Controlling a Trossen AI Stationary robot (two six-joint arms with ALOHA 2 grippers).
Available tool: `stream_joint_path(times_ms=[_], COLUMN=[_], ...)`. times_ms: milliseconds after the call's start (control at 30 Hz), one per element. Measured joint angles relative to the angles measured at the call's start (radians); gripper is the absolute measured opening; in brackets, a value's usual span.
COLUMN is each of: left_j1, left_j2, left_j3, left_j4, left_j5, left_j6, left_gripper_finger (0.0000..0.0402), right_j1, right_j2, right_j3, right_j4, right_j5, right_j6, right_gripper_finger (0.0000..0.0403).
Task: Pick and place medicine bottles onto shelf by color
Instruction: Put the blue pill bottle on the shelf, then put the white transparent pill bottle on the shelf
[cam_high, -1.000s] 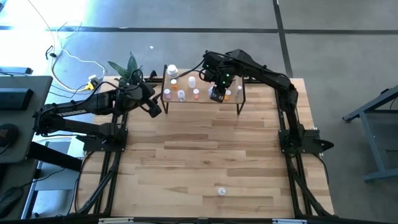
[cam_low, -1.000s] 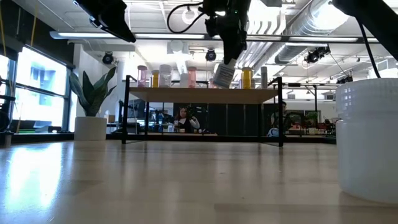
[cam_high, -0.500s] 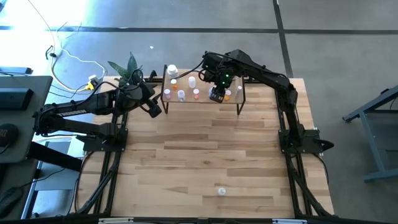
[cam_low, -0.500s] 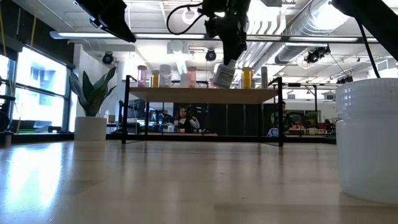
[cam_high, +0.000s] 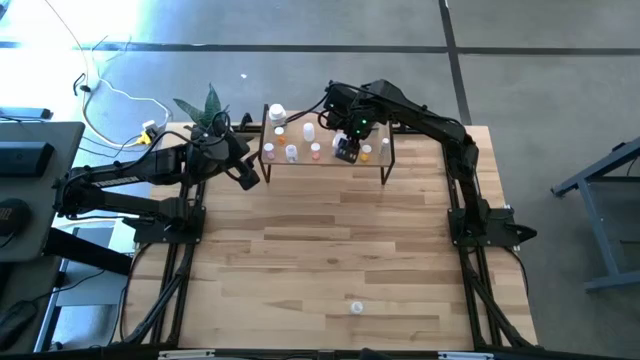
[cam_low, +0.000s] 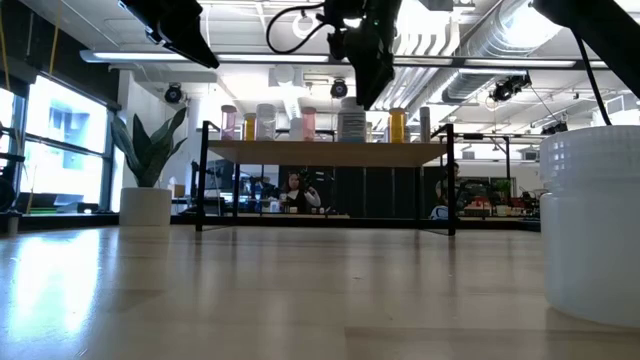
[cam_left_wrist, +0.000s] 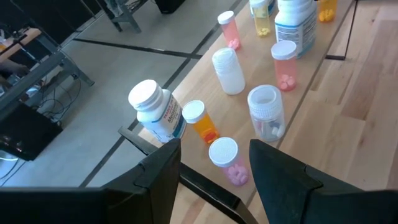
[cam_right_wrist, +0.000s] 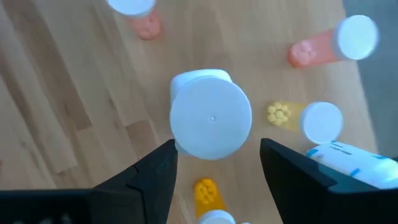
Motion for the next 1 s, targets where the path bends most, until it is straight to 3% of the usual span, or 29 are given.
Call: stream_joint_path(times_ms=[600, 867, 1000], left_j1=[0.0, 0.0, -0.001], left_j2=[0.0, 0.0, 0.0], left_j3=[0.0, 0.0, 0.0], left_j4=[0.0, -0.037, -0.102], left_j5=[0.0, 0.006, 0.087], left_j6=[-0.003, -0.065, -0.124], left_gripper_finger=[0.018, 0.018, 0.018], right_j1=[0.032, 0.118, 0.185], right_j2=[-0.066, -0.098, -0.101], right_j3=[0.06, 0.06, 0.059], right_j4=[-0.07, -0.071, -0.071], right_j5=[0.004, -0.08, -0.109], right_j6=[0.096, 0.093, 0.095], right_gripper_finger=[0.022, 0.022, 0.022])
